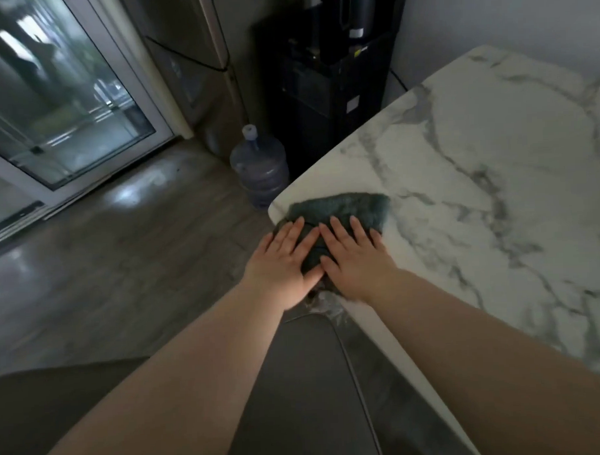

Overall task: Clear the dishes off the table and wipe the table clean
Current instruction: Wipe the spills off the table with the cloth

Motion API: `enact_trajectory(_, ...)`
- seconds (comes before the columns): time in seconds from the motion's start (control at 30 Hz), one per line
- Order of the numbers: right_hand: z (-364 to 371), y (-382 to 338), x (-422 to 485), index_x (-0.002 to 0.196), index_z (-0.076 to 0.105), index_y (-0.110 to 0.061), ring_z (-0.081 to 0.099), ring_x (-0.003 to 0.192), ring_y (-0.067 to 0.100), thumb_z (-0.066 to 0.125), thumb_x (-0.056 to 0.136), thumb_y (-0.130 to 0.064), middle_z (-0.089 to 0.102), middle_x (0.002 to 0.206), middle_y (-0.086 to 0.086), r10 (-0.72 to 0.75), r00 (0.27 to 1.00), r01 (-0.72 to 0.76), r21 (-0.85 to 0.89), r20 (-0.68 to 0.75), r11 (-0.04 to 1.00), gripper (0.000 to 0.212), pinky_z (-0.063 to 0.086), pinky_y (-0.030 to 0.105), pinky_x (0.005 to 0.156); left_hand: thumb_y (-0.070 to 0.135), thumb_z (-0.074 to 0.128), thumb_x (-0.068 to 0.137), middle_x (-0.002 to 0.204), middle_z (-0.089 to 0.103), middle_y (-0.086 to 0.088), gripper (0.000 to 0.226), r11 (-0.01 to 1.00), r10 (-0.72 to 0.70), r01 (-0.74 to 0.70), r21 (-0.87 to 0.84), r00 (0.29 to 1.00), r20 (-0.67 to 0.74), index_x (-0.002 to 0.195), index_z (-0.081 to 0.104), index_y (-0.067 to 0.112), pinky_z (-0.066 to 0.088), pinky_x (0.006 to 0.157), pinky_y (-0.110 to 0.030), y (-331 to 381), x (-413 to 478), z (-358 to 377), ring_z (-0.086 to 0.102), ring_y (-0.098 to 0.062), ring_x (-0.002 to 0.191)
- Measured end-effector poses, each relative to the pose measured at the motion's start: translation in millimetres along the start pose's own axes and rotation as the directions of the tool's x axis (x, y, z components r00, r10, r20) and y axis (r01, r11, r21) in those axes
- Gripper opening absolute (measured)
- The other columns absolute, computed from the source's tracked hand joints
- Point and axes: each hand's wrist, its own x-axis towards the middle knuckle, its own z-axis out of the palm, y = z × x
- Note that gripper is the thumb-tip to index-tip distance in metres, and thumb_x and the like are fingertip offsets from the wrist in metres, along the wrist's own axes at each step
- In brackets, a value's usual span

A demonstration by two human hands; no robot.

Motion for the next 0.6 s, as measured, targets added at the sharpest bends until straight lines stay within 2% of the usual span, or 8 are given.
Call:
enact_trajectory(0.17,-18,-3,58,0.153,-0.009,-0.031,-0.015,0.148,0.021,0.014,0.101,-0.046,-0.016,0.161,-0.009,-0.026,1.0,0.025,-0.048,-0.007,0.999,0.059,-0.003,0.043,0.119,0.063,0.016,0.094,0.16,-0.019,0.005,0.07,0.995,-0.092,0.09,0.037,0.994,0.065,0.151,-0.013,0.036,-0.001,0.121,-0.037,-26,45,-20,-0.011,-0.013,0.148)
enact_trajectory(0.37,-18,5,50,0.153,-0.009,-0.032,-0.014,0.148,0.017,0.013,0.102,-0.043,-0.015,0.161,-0.01,-0.06,0.998,0.06,-0.034,0.01,0.998,0.057,-0.004,0.041,0.12,0.06,0.013,0.095,0.16,-0.021,-0.001,0.069,0.988,-0.136,0.129,0.079,0.986,0.095,0.151,-0.016,0.031,0.0,0.121,-0.039,-9,43,-20,-0.011,-0.017,0.148)
enact_trajectory(0.5,-3,33,-10,0.153,-0.01,-0.031,-0.014,0.148,0.017,0.012,0.101,-0.045,-0.015,0.161,-0.01,-0.08,0.997,0.079,-0.058,-0.017,0.995,0.058,-0.004,0.04,0.12,0.063,0.014,0.095,0.16,-0.019,-0.004,0.072,0.999,-0.036,0.034,0.034,0.997,0.068,0.152,-0.014,0.03,0.001,0.121,-0.04,34,2,-6,-0.009,-0.021,0.149)
enact_trajectory(0.6,22,63,-81,0.151,-0.014,-0.031,-0.017,0.147,0.017,-0.003,0.091,-0.053,-0.019,0.157,-0.013,-0.047,0.999,0.047,-0.047,0.004,0.998,0.065,-0.003,0.041,0.119,0.061,0.019,0.096,0.159,-0.022,-0.007,0.074,0.994,0.112,-0.112,-0.009,0.991,0.074,0.152,-0.014,0.026,-0.001,0.12,-0.039,81,-38,7,-0.012,-0.023,0.148)
